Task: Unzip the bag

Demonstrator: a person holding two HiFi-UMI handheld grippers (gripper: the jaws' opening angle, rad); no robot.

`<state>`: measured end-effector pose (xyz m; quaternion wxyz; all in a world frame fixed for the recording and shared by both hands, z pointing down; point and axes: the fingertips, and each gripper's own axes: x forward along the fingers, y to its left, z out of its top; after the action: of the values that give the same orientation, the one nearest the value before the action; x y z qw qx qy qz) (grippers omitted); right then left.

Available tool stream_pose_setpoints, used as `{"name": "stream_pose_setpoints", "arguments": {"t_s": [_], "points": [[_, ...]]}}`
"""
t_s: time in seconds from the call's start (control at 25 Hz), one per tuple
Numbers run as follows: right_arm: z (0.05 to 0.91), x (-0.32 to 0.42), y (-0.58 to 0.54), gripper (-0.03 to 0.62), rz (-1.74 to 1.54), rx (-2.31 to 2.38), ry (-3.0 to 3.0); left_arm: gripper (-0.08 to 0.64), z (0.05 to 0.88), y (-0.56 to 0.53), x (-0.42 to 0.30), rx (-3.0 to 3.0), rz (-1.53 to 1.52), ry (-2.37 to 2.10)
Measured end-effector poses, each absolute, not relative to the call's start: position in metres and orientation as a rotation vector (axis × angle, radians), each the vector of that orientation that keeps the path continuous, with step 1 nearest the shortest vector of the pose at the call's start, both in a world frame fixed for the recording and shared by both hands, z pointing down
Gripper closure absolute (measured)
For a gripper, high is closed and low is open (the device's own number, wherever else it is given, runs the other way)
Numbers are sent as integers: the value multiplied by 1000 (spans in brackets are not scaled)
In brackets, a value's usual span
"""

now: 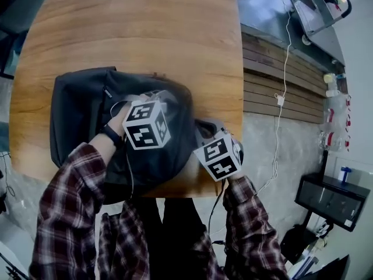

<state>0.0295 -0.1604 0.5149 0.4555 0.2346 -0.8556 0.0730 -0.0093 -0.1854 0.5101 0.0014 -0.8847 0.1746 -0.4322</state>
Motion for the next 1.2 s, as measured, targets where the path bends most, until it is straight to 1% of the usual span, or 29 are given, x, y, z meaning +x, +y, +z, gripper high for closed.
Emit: {"name": "stream_pose_setpoints", "arguments": {"t_s": [0.12,0.28,0.52,0.68,0.84,1.04,1.2], "points": [[506,44,-126,580,204,591,-2119,551,511,-188,-9,-2812,-1368,576],[500,55,-77,580,325,625,-2157,551,512,-205,-8,-2838,-1392,710],[489,25,-24,581,413,565,-2237,551,512,-251,-17,-2804,-1395,1103],[495,16,-18,580,405,544,-2235,551,507,-262,-25,-2761,-1367,1276],[498,32,-29,580,387,579,-2214,551,490,-231,-36,-2796,-1367,1141],[492,48,-59,581,380,653,-2192,551,464,-145,-77,-2915,-1408,947],[498,56,-102,580,336,670,-2165,551,468,-97,-95,-2930,-1477,894]]}}
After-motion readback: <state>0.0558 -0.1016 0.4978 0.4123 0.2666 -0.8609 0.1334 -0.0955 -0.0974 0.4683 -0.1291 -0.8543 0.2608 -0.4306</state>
